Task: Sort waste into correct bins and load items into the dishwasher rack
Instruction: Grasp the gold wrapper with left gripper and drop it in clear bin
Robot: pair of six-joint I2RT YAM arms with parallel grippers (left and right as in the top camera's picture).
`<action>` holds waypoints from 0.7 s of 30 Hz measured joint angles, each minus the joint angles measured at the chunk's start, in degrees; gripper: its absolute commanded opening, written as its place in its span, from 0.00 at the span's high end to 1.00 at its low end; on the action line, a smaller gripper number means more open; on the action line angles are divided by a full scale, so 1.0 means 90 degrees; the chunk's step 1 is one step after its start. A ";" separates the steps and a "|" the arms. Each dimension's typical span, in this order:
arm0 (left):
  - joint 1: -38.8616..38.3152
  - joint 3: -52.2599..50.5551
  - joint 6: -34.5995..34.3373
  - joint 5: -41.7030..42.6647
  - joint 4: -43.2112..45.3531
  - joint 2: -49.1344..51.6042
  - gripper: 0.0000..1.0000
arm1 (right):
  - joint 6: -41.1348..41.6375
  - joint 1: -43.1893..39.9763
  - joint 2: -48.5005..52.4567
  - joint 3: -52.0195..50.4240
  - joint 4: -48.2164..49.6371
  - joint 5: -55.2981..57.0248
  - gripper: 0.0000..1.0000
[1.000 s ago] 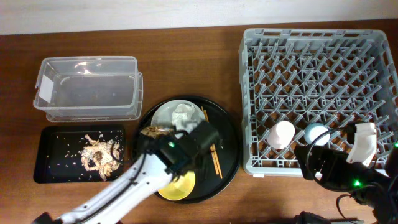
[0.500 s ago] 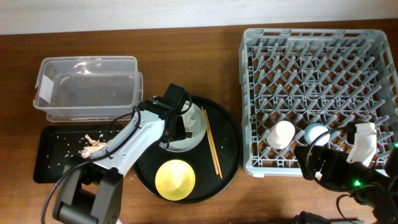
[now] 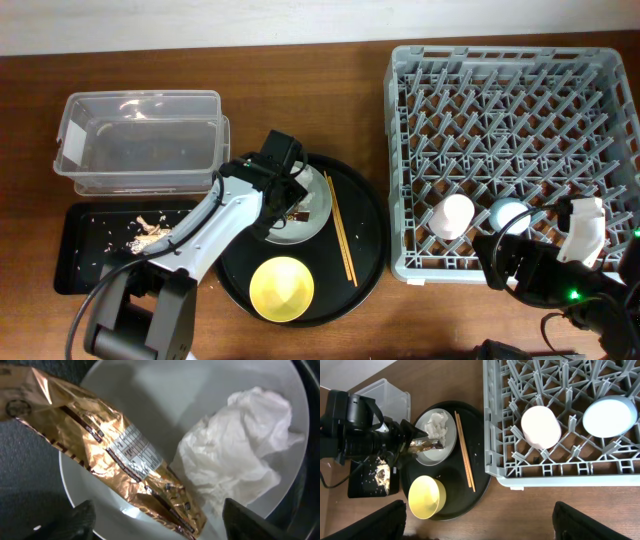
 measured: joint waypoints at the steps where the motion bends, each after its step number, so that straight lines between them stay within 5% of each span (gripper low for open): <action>1: 0.0000 -0.0002 -0.0061 -0.0034 0.0005 0.0000 0.27 | 0.0000 0.0000 0.0000 0.0000 0.0000 0.0000 0.07; 7: 0.0005 -0.0534 -0.0168 -0.0228 0.0406 0.0000 0.53 | 0.0000 0.0000 0.0000 0.0000 -0.0017 0.0000 0.07; 10: 0.0017 -0.0823 -0.0206 -0.0270 0.0600 0.0002 0.91 | 0.0000 0.0000 0.0000 0.0000 -0.0017 0.0000 0.07; 12: 0.0017 -0.0850 -0.0206 -0.0272 0.0617 0.0005 0.99 | -0.0005 0.0000 0.0000 0.0000 -0.0015 0.0000 0.07; 21: 0.0017 -0.0607 0.1090 -0.0034 -0.0255 -0.0219 1.00 | 0.0000 0.0000 0.0000 0.0000 -0.0015 0.0000 0.07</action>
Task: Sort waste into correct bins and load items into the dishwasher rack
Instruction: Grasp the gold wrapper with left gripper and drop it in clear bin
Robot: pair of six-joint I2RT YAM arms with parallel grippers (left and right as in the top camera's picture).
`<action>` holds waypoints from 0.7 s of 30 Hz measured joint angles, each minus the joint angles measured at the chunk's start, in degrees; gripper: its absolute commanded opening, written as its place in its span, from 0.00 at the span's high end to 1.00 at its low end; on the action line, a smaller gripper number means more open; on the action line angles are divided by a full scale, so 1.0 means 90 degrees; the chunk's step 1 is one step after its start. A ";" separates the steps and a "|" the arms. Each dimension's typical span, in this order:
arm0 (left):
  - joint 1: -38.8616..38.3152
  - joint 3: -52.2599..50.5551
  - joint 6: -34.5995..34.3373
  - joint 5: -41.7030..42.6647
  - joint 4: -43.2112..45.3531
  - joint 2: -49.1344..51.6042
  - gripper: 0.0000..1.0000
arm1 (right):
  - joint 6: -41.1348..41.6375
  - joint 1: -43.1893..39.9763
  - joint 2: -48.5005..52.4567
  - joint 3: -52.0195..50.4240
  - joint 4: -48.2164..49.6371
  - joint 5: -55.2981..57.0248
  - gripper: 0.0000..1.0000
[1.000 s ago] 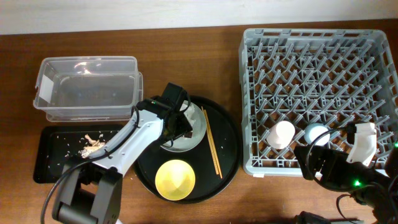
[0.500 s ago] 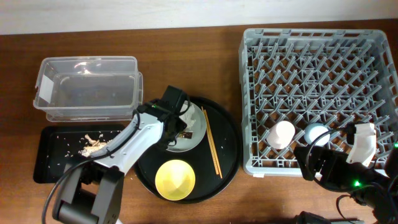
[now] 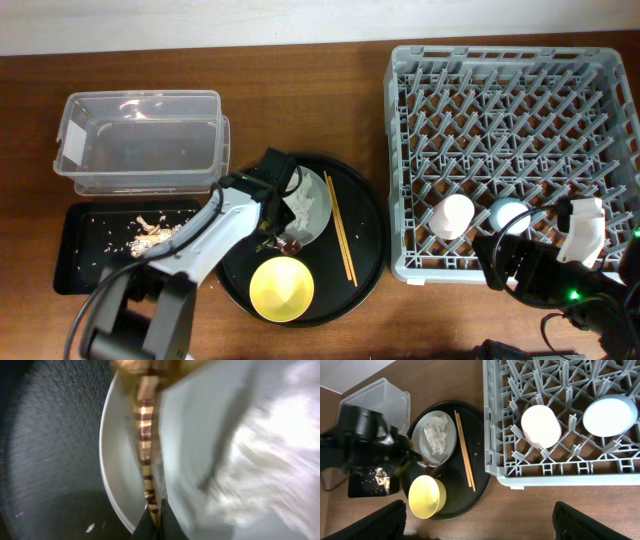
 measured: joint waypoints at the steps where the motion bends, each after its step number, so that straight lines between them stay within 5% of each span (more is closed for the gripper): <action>1: 0.0000 0.0163 0.0194 0.0000 -0.0175 -0.0185 1.00 | -0.0002 0.0000 0.0000 0.0000 -0.0002 0.0002 0.07; 9: 0.0262 0.1178 0.1593 -0.0566 -0.0488 -0.1722 1.00 | -0.0002 0.0000 0.0000 0.0000 0.0000 0.0000 0.07; 14: 0.1996 0.1171 0.1967 -0.0702 0.0544 -0.1656 1.00 | 0.0000 0.0000 0.0002 0.0000 0.0005 0.0000 0.07; 15: 0.2399 0.1171 0.2069 -0.0551 0.0920 -0.1608 0.95 | 0.0000 0.0000 0.0005 0.0000 0.0000 0.0000 0.07; 17: 0.2968 0.1173 0.2181 -0.0185 0.1566 -0.1348 0.48 | 0.0000 0.0000 0.0005 0.0000 0.0005 0.0000 0.07; 21: 0.3366 0.1190 0.2361 0.0408 0.2319 -0.0396 0.28 | -0.0005 0.0000 0.0005 0.0000 -0.0019 0.0000 0.07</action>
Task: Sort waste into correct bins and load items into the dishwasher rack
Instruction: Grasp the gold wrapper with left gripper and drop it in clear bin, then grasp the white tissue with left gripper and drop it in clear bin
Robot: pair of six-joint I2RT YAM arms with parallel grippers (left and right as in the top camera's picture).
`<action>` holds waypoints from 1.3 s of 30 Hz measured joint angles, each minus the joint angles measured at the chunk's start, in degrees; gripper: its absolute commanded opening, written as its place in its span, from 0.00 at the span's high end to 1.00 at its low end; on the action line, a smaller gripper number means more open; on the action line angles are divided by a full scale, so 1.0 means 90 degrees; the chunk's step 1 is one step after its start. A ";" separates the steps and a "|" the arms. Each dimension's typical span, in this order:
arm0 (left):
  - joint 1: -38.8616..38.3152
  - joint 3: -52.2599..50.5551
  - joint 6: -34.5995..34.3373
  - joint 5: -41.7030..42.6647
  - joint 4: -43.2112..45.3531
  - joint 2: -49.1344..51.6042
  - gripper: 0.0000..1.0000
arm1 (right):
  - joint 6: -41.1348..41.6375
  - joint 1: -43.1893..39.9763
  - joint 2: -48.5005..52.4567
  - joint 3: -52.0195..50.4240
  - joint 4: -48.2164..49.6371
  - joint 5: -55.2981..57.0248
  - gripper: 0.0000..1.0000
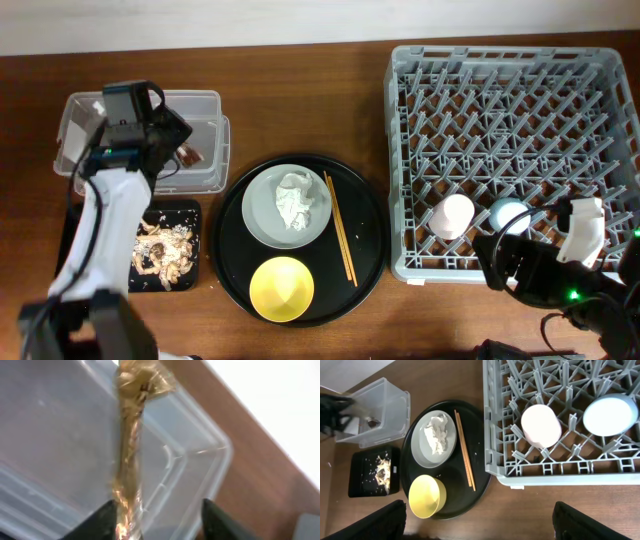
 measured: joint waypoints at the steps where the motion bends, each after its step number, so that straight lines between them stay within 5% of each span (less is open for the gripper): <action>1: 0.0022 0.0005 0.0100 0.0083 -0.0007 0.0177 0.26 | 0.0005 0.0000 0.0000 0.0000 -0.0015 0.0000 0.07; 8: -0.0359 0.1168 0.1214 0.0906 -0.2152 0.0007 0.25 | 0.0002 0.0000 0.0000 0.0000 -0.0032 0.0000 0.07; 12: -0.2183 0.1205 0.2222 0.0682 -0.3147 -0.0211 0.13 | 0.0005 0.0000 0.0002 0.0000 -0.0029 0.0000 0.07; 17: -0.3939 0.0741 0.2582 -0.0379 -0.2807 0.0648 0.14 | 0.0002 0.0000 0.0000 0.0000 -0.0032 0.0000 0.06; 21: -0.4095 0.0685 0.2543 -0.0765 -0.2533 0.1598 0.25 | 0.0000 0.0000 0.0000 0.0000 -0.0034 0.0000 0.06; 24: -0.4073 0.0653 0.2441 -0.0947 -0.2443 0.2166 0.92 | 0.0002 0.0000 0.0000 0.0000 -0.0053 0.0000 0.06; 25: -0.4070 0.0653 0.2412 -0.0957 -0.2460 0.2271 1.00 | 0.0005 0.0000 0.0000 0.0000 -0.0053 0.0002 0.07; 33: -0.3808 0.1693 0.2399 -0.1175 -0.3915 0.1950 1.00 | 0.0002 0.0000 0.0000 0.0000 -0.0053 0.0000 0.07; 39: -0.2164 0.2718 0.2397 -0.2142 -0.3160 0.0945 1.00 | 0.0005 0.0000 0.0002 0.0000 -0.0097 0.0002 0.06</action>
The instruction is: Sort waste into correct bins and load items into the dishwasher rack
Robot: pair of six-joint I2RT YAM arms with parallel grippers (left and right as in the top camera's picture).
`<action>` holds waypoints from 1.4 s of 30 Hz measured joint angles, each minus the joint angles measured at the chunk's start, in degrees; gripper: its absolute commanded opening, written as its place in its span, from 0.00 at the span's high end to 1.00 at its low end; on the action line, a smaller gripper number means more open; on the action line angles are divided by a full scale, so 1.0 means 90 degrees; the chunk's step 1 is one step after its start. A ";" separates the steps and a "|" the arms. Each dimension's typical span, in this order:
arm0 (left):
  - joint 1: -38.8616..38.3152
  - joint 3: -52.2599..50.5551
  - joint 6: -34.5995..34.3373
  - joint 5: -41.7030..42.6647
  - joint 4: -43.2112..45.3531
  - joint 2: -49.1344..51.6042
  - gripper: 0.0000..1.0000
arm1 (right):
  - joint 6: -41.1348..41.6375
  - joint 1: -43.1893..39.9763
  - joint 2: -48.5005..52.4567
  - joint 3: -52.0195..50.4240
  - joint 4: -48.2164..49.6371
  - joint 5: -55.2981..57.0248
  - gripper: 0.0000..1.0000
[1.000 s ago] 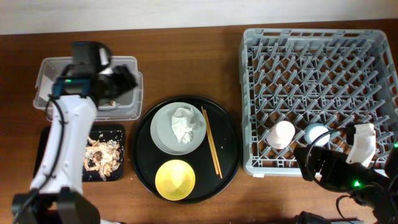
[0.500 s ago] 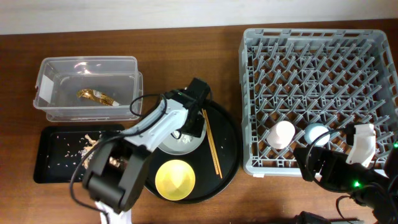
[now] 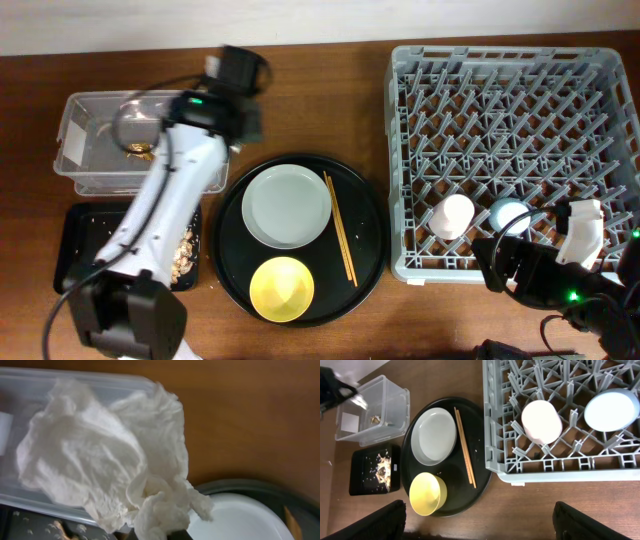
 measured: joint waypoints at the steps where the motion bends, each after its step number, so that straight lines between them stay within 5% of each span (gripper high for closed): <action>1: 0.0347 0.0000 0.0005 -0.0041 0.0197 0.0061 0.97 | -0.0002 0.0000 0.0000 0.0000 -0.0002 -0.0002 0.06; 3: 0.0877 0.0000 0.0051 -0.0015 0.0517 0.0347 0.46 | -0.0002 0.0000 0.0000 0.0000 -0.0012 -0.0002 0.07; 5: 0.1246 0.0000 0.0304 0.0294 0.0697 0.0704 0.30 | -0.0002 0.0000 -0.0002 0.0000 -0.0029 -0.0002 0.07; 9: 0.1486 0.0005 0.0665 0.0969 0.0090 0.0954 0.32 | -0.0010 0.0000 0.0000 0.0000 -0.0015 0.0000 0.06; 13: 0.1236 0.0639 0.0826 0.1258 -0.1603 0.0607 0.33 | -0.0168 0.0000 -0.0002 0.0000 0.0114 0.0000 0.07; 19: 0.0345 0.1064 0.0950 0.1350 -0.3007 -0.2074 0.16 | -0.0449 0.0345 -0.0073 0.0000 0.0141 -0.0092 0.05; 20: 0.0260 0.1095 0.0928 0.1379 -0.3138 -0.2443 0.01 | -0.0481 0.0437 -0.0107 0.0000 0.0151 -0.0100 0.05; 25: -0.0058 0.1202 0.0692 0.1379 -0.4250 -0.4558 0.01 | -0.0568 0.0933 -0.0423 0.0000 0.0085 -0.0146 0.01; 32: -0.0068 0.1178 0.0670 0.1350 -0.4347 -0.5591 0.01 | -0.0576 0.1049 -0.0442 0.0000 0.0044 -0.0143 0.02; 42: -0.0068 0.1166 0.0668 0.1350 -0.4668 -0.5685 0.01 | -0.0578 0.1195 -0.0442 0.0000 0.0044 -0.0143 0.01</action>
